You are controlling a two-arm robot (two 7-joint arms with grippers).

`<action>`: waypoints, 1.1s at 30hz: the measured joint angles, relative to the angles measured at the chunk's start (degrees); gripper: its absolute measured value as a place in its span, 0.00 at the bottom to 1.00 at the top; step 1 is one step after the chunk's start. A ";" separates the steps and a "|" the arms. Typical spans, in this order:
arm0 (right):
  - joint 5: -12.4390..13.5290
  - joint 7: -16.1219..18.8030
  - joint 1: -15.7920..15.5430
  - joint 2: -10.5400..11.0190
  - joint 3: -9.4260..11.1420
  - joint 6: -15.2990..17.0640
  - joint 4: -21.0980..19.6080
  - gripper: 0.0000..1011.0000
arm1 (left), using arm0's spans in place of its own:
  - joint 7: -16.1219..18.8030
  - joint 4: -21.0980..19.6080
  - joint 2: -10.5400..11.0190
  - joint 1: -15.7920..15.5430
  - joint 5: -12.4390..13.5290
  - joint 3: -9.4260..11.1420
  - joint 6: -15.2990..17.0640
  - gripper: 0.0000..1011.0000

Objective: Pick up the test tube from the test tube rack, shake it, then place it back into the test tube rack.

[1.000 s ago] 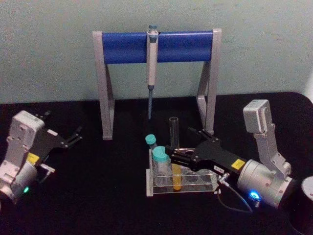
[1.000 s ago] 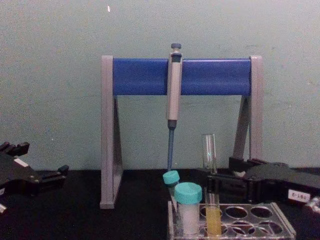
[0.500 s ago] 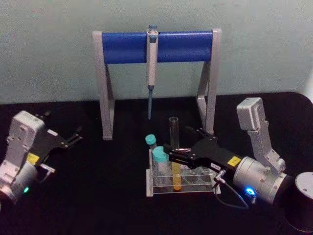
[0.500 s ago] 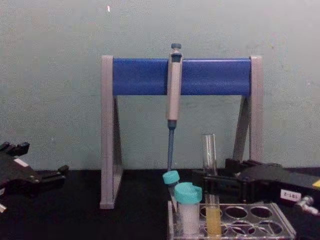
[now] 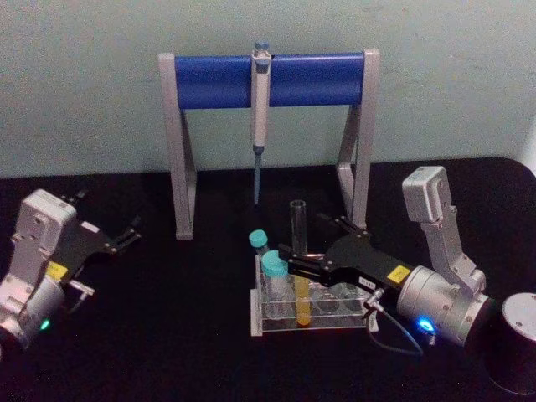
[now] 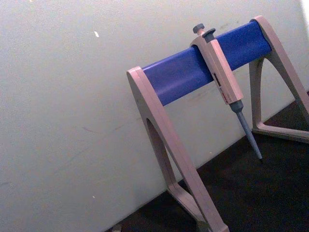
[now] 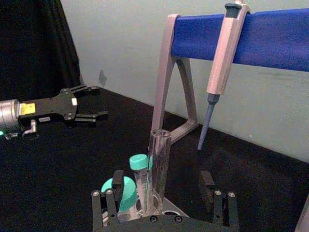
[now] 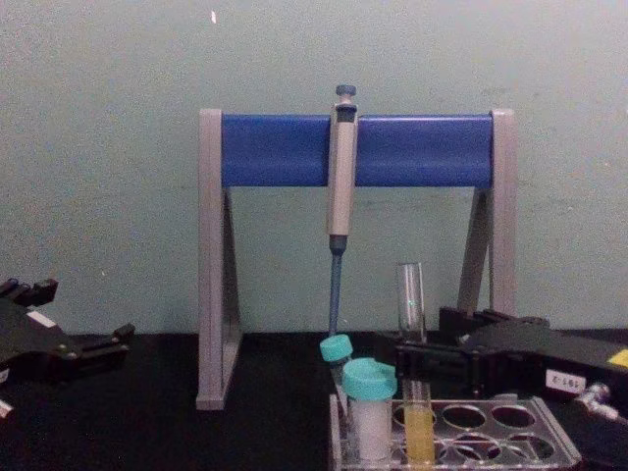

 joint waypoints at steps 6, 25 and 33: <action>0.02 -0.02 -0.03 0.02 0.01 0.06 -0.02 0.99 | 0.00 0.00 0.00 0.00 0.00 0.00 0.00 0.99; 0.21 -0.11 -0.10 0.06 0.09 0.18 -0.11 0.47 | 0.00 0.00 0.00 0.00 0.00 0.00 0.00 0.99; 0.31 -0.11 -0.10 0.05 0.09 0.21 -0.13 0.24 | 0.00 0.00 0.00 0.00 0.00 0.00 0.00 0.99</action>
